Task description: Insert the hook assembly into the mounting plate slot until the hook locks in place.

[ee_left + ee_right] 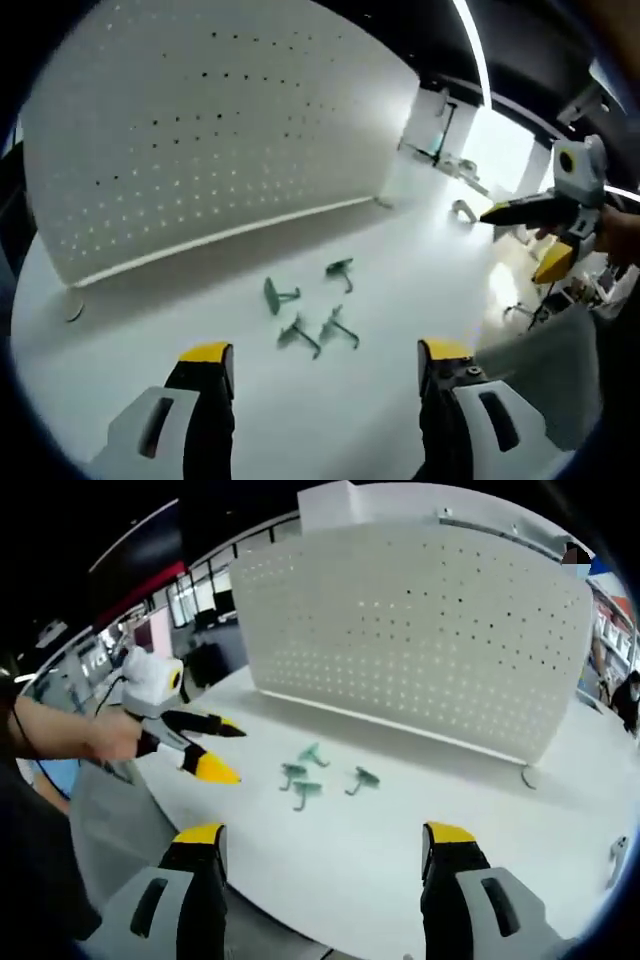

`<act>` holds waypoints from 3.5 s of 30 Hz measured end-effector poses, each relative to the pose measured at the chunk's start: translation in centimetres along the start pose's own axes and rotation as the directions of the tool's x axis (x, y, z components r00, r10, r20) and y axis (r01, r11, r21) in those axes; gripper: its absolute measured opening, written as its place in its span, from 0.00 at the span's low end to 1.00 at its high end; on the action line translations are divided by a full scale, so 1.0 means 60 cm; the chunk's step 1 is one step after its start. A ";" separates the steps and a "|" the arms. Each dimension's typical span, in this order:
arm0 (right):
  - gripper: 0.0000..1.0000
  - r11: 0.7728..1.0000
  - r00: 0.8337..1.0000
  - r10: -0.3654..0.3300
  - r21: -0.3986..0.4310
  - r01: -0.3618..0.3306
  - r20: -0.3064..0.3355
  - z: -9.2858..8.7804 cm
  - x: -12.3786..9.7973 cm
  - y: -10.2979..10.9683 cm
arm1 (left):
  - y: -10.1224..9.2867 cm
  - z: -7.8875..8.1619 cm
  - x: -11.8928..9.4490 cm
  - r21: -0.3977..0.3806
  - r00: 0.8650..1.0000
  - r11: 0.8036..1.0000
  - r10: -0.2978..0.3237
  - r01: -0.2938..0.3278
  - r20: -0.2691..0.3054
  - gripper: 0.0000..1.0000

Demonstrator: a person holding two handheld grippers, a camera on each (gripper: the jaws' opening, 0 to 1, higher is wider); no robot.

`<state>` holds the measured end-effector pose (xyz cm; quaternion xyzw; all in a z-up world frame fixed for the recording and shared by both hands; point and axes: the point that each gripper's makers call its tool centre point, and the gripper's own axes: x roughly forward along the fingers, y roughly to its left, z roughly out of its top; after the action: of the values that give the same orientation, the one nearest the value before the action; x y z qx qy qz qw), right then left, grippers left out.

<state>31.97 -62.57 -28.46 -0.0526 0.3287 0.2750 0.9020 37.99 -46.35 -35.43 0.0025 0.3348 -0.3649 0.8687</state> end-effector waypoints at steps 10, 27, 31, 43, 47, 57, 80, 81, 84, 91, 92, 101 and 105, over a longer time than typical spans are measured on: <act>0.78 1.000 1.000 -0.011 -0.003 0.011 -0.029 -0.006 0.011 -0.010 | 0.018 -0.012 0.053 0.045 0.999 0.998 -0.033 0.035 -0.039 0.66; 0.77 1.000 0.995 -0.006 0.010 0.007 -0.101 -0.039 0.030 -0.007 | 0.053 -0.031 0.100 0.158 0.998 0.986 -0.051 0.055 -0.029 0.32; 0.76 1.000 0.994 -0.009 0.019 0.011 -0.113 -0.043 0.035 -0.010 | 0.055 -0.034 0.109 0.157 0.998 0.986 -0.058 0.061 -0.025 0.26; 0.75 1.000 0.990 -0.006 0.018 0.009 -0.141 -0.054 0.042 -0.009 | 0.050 -0.038 0.129 0.209 0.995 0.973 -0.086 0.096 -0.053 0.10; 0.75 1.000 0.990 -0.005 0.022 0.009 -0.143 -0.056 0.044 -0.009 | 0.049 -0.038 0.130 0.207 0.995 0.974 -0.088 0.097 -0.051 0.07; 0.75 1.000 0.990 0.002 0.025 0.001 -0.144 -0.057 0.047 -0.005 | 0.055 -0.037 0.131 0.228 0.995 0.969 -0.085 0.094 -0.051 0.04; 0.74 0.999 0.994 0.036 -0.009 -0.037 -0.107 -0.043 0.049 0.011 | 0.070 0.024 0.042 0.140 1.000 0.990 0.011 -0.008 -0.026 0.02; 0.74 0.999 0.994 0.037 -0.011 -0.039 -0.102 -0.041 0.048 0.011 | 0.068 0.028 0.036 0.136 1.000 0.991 0.014 -0.011 -0.021 0.02; 0.72 0.999 0.996 0.048 -0.005 -0.048 -0.071 -0.025 0.043 0.015 | 0.062 0.038 0.015 0.141 0.999 0.990 0.032 -0.028 -0.026 0.02; 0.70 0.997 0.997 0.077 0.012 -0.077 -0.002 0.011 0.037 0.024 | 0.039 0.052 -0.023 0.176 0.997 0.983 0.067 -0.059 -0.039 0.02; 0.70 0.996 0.996 0.085 0.019 -0.085 0.009 0.017 0.035 0.027 | 0.034 0.055 -0.029 0.174 0.997 0.983 0.069 -0.061 -0.038 0.02; 0.64 0.985 0.982 0.171 -0.031 -0.169 0.080 0.064 0.022 0.071 | -0.014 0.082 -0.095 0.182 0.995 0.982 0.069 -0.055 -0.066 0.01; 0.59 0.977 0.973 0.210 -0.055 -0.205 0.096 0.073 0.022 0.097 | -0.029 0.103 -0.118 0.227 0.996 0.972 0.078 -0.066 -0.047 0.01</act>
<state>32.18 -55.86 -25.37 -0.0241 0.2803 0.3772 0.8823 36.87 -44.68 -26.06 0.1234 0.3150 -0.3686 0.8658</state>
